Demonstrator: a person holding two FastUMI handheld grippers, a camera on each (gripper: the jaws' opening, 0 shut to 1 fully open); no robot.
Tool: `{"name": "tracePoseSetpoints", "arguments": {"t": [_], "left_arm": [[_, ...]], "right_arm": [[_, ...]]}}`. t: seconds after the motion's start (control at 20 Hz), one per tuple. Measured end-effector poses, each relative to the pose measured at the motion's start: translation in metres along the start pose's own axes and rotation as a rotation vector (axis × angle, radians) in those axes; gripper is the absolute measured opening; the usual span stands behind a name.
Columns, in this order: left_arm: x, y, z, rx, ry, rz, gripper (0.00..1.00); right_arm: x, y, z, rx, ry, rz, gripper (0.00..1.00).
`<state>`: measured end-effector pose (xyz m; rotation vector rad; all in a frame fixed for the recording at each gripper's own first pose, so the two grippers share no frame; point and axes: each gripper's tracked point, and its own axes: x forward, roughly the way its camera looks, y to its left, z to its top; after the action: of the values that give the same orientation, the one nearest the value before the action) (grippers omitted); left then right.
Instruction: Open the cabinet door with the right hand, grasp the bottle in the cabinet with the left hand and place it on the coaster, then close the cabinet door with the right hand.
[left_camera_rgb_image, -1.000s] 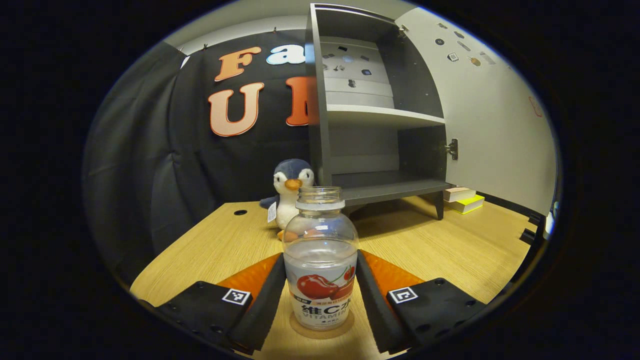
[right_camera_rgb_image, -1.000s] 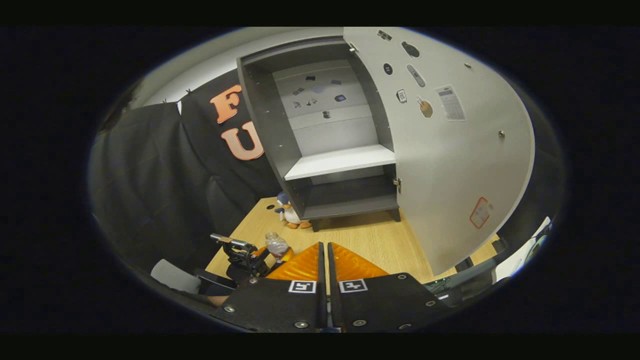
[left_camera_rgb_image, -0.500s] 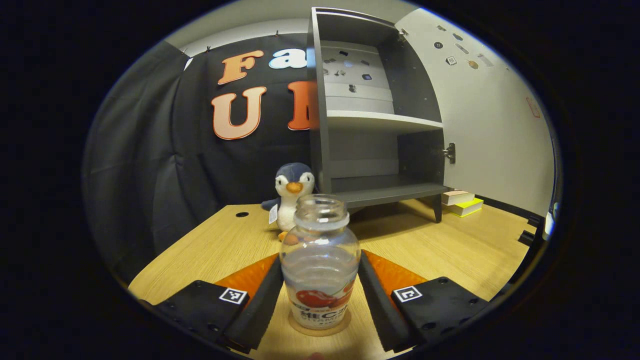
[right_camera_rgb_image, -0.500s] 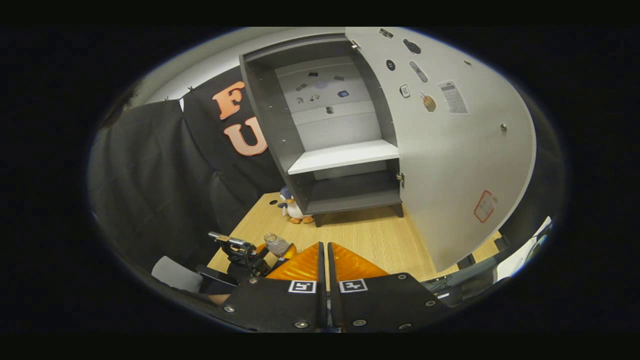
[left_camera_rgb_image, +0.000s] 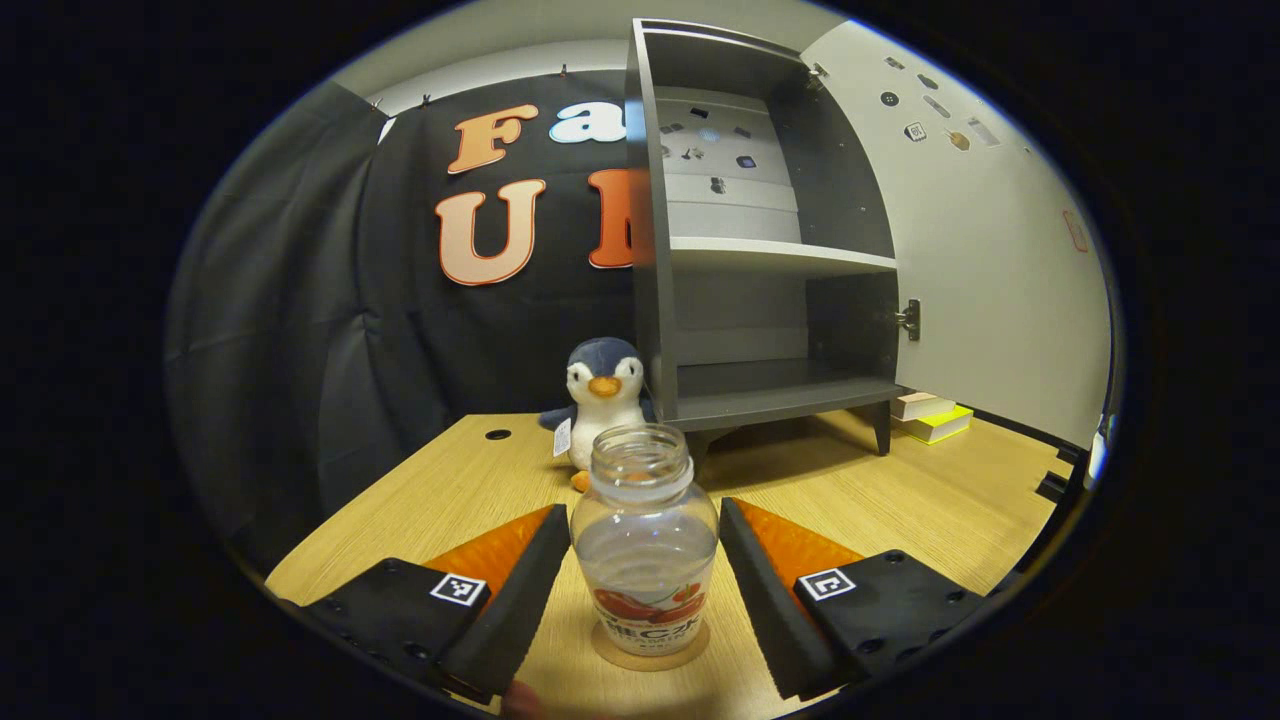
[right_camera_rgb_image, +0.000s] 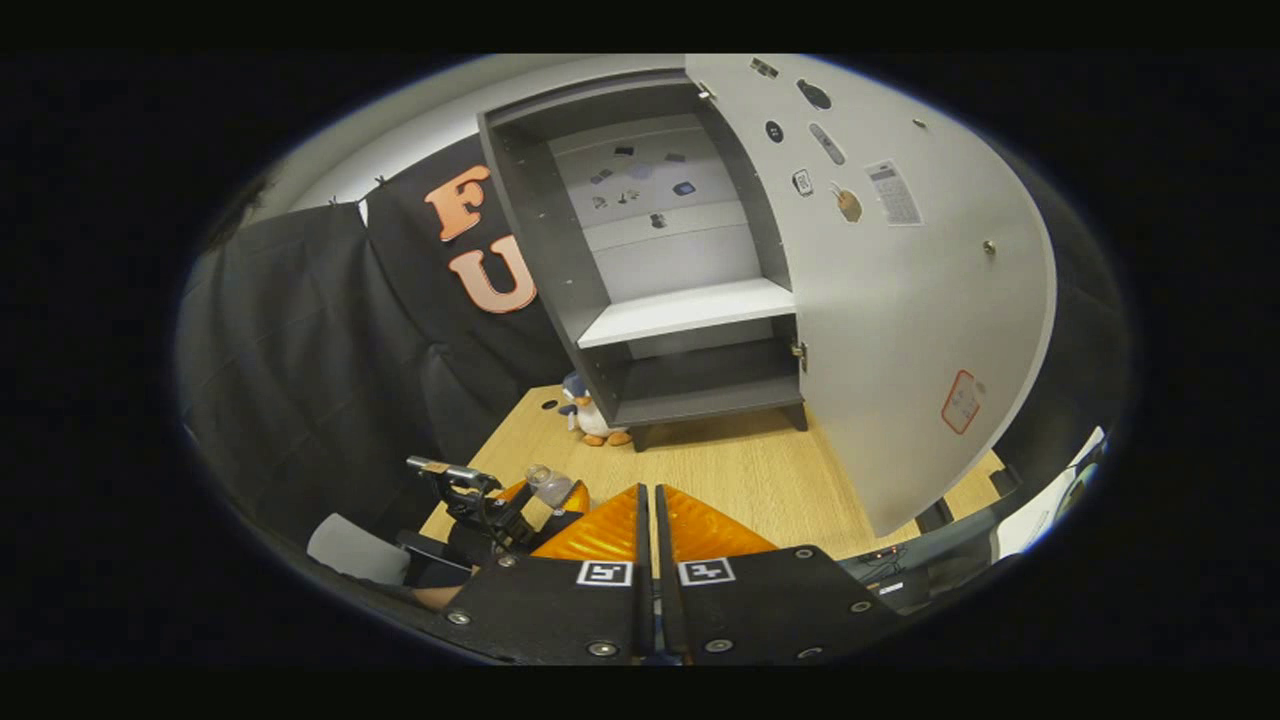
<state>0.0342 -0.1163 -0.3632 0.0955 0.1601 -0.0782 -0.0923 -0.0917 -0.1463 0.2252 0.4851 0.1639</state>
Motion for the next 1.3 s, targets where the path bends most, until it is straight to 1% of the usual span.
{"name": "tracePoseSetpoints", "arguments": {"t": [0.1, 0.25, 0.35, 0.4, 0.45, 0.5, 0.55, 0.6, 0.65, 0.7, 0.8, 0.95, 1.0, 1.1, 1.15, 1.25, 1.3], "left_arm": [[-0.006, 0.002, 0.013, 0.013, -0.022, 0.006, 0.96], [-0.015, -0.001, 0.034, 0.023, -0.048, 0.001, 0.98], [-0.024, -0.003, 0.051, 0.027, -0.066, -0.004, 0.97], [-0.028, -0.005, 0.06, 0.03, -0.075, -0.007, 0.97], [-0.033, -0.002, 0.07, 0.034, -0.084, 0.003, 0.97], [-0.038, 0.0, 0.08, 0.032, -0.093, 0.01, 0.97], [-0.041, -0.006, 0.09, 0.025, -0.1, -0.007, 0.98], [-0.047, -0.01, 0.099, 0.023, -0.102, -0.02, 0.97], [-0.051, -0.013, 0.107, 0.017, -0.101, -0.033, 0.99], [-0.056, -0.019, 0.115, 0.012, -0.105, -0.054, 0.97], [-0.062, -0.026, 0.13, 0.011, -0.103, -0.074, 0.97], [-0.07, -0.028, 0.149, -0.011, -0.113, -0.076, 0.97], [-0.071, -0.032, 0.151, -0.021, -0.105, -0.085, 0.97], [-0.075, -0.035, 0.159, -0.036, -0.096, -0.094, 0.97], [-0.078, -0.036, 0.162, -0.035, -0.095, -0.095, 0.97], [-0.079, -0.036, 0.166, -0.025, -0.093, -0.093, 0.97], [-0.081, -0.036, 0.168, -0.023, -0.089, -0.093, 0.97]], "right_arm": [[-0.006, 0.001, 0.001, -0.017, -0.009, -0.002, 0.02], [-0.014, 0.004, 0.007, -0.025, -0.032, 0.007, 0.03], [-0.022, 0.004, 0.015, -0.019, -0.063, 0.01, 0.0], [-0.028, 0.005, 0.019, -0.014, -0.079, 0.014, 0.02], [-0.033, 0.003, 0.024, -0.011, -0.098, 0.013, 0.13], [-0.041, -0.002, 0.031, -0.01, -0.123, 0.004, 0.02], [-0.05, -0.008, 0.043, -0.008, -0.143, 0.001, 0.02], [-0.057, -0.011, 0.05, -0.005, -0.17, -0.006, 0.06], [-0.064, -0.015, 0.058, -0.002, -0.197, -0.011, 0.07], [-0.071, -0.015, 0.06, 0.002, -0.218, -0.012, 0.07], [-0.086, -0.02, 0.077, -0.015, -0.264, -0.019, 0.07], [-0.11, -0.033, 0.103, -0.038, -0.329, -0.044, 0.07], [-0.118, -0.04, 0.111, -0.042, -0.348, -0.054, 0.18], [-0.132, -0.056, 0.125, -0.052, -0.384, -0.082, 0.18], [-0.139, -0.063, 0.131, -0.058, -0.396, -0.096, 0.09], [-0.149, -0.085, 0.141, -0.072, -0.417, -0.136, 0.13], [-0.156, -0.095, 0.146, -0.072, -0.428, -0.153, 0.17]]}}
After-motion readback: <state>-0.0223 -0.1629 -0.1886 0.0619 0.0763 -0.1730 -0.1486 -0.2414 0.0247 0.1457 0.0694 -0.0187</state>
